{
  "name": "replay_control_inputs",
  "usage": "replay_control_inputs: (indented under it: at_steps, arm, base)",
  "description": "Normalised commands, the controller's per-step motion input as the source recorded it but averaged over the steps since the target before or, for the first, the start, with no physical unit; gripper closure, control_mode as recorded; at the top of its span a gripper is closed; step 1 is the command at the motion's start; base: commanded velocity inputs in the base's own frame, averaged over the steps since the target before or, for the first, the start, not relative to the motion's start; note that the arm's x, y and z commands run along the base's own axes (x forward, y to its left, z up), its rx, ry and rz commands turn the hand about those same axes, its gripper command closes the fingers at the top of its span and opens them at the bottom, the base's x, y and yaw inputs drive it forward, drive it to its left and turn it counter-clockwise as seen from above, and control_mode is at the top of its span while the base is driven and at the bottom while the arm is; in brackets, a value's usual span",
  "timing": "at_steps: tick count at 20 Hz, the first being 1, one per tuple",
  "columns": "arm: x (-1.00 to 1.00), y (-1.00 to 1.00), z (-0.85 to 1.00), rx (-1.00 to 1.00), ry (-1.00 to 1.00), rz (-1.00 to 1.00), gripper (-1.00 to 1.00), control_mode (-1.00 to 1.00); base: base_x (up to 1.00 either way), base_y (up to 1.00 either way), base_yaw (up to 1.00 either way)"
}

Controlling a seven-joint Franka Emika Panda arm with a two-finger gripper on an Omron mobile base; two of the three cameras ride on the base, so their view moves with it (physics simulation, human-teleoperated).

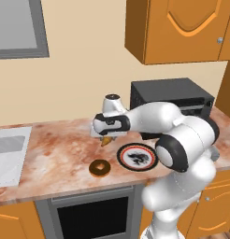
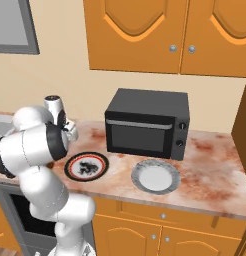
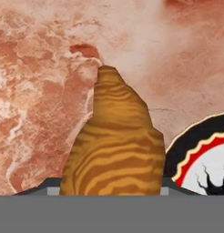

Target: Place the pastries on the plates.

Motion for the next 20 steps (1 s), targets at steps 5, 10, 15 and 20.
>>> replay_control_inputs:
  at_steps: [5, 10, 15, 20]
  arm:
    - [-0.46, -0.4, 0.03, 0.0, 0.0, 0.0, 1.0, -1.0]
    - [-0.47, -0.52, 0.08, 0.0, 0.0, 0.0, 1.0, -1.0]
    - [-0.39, -0.53, 0.1, 0.0, 0.0, 0.0, 1.0, -1.0]
    - [-0.21, -0.58, 0.1, 0.0, 0.01, 0.0, 1.0, -1.0]
  base:
    - [0.0, 0.0, 0.0]
    - [0.0, 0.0, 0.0]
    - [0.0, 0.0, 0.0]
    - [0.0, 0.0, 0.0]
